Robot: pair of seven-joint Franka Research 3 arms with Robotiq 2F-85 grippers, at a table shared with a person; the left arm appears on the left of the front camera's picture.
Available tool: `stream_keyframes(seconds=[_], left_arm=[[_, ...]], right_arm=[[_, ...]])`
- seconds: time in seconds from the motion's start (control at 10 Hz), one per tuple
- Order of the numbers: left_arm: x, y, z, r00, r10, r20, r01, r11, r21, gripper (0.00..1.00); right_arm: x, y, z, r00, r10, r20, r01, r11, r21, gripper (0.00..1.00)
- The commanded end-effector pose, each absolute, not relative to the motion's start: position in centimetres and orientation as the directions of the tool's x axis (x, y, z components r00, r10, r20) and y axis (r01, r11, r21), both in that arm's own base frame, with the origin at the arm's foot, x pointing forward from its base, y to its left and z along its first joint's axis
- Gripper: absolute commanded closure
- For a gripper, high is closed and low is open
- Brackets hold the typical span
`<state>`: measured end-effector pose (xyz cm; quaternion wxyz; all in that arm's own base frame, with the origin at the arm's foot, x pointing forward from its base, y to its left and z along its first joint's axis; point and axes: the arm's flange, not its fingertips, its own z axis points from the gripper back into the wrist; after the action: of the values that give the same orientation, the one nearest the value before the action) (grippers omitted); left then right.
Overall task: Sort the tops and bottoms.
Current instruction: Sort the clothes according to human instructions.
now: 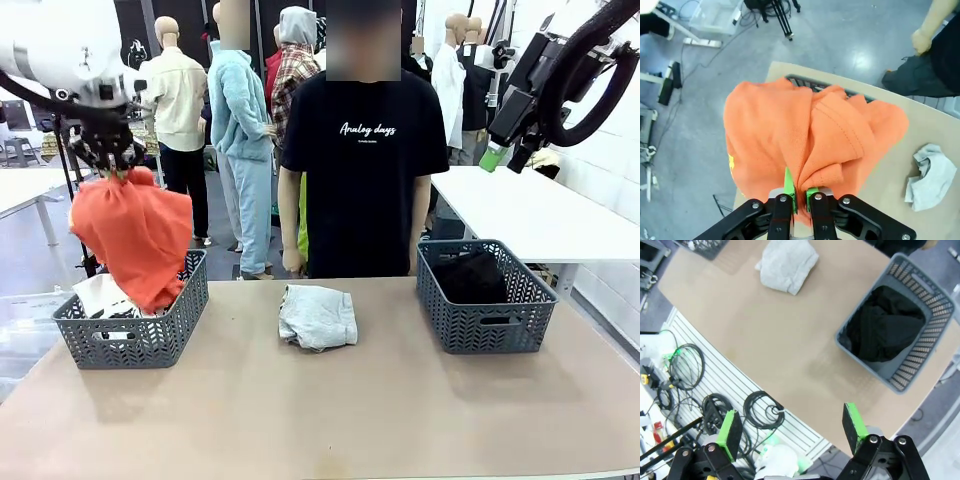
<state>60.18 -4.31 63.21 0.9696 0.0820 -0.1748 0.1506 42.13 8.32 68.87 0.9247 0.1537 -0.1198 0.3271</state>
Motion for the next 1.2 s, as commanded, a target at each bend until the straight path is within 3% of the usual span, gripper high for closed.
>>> stream_keyframes(seconds=[0.0,0.1,0.2,0.5,0.6,0.9,1.1], left_arm=[[59.6,-2.9,60.1,0.876,0.341,0.34,-0.403,0.906,0.129,1.0],[59.2,-2.4,59.9,0.847,0.407,0.343,-0.471,0.873,0.125,1.0],[60.5,-3.6,61.1,0.894,0.294,0.337,-0.348,0.931,0.111,1.0],[60.5,-3.1,59.9,0.886,0.331,0.323,-0.384,0.916,0.115,1.0],[60.3,-4.3,59.4,0.893,0.334,0.301,-0.398,0.899,0.183,1.0],[64.1,-0.6,50.8,0.871,0.489,0.048,-0.49,0.859,0.15,1.0],[66.2,-0.1,44.2,0.838,0.54,0.083,-0.546,0.825,0.144,1.0]], right_arm=[[41.9,8.4,68.9,0.762,0.568,0.311,-0.637,0.743,0.203,0.0],[41.9,8.4,68.9,0.762,0.568,0.311,-0.637,0.743,0.203,0.0],[41.9,8.4,68.9,0.762,0.568,0.311,-0.637,0.743,0.203,0.0],[41.9,8.4,68.9,0.762,0.568,0.311,-0.637,0.743,0.203,0.0],[41.9,8.4,68.9,0.762,0.568,0.311,-0.637,0.743,0.203,0.0],[41.9,8.4,68.9,0.762,0.568,0.311,-0.637,0.743,0.203,0.0],[41.9,8.4,68.9,0.762,0.568,0.311,-0.637,0.743,0.203,0.0]])
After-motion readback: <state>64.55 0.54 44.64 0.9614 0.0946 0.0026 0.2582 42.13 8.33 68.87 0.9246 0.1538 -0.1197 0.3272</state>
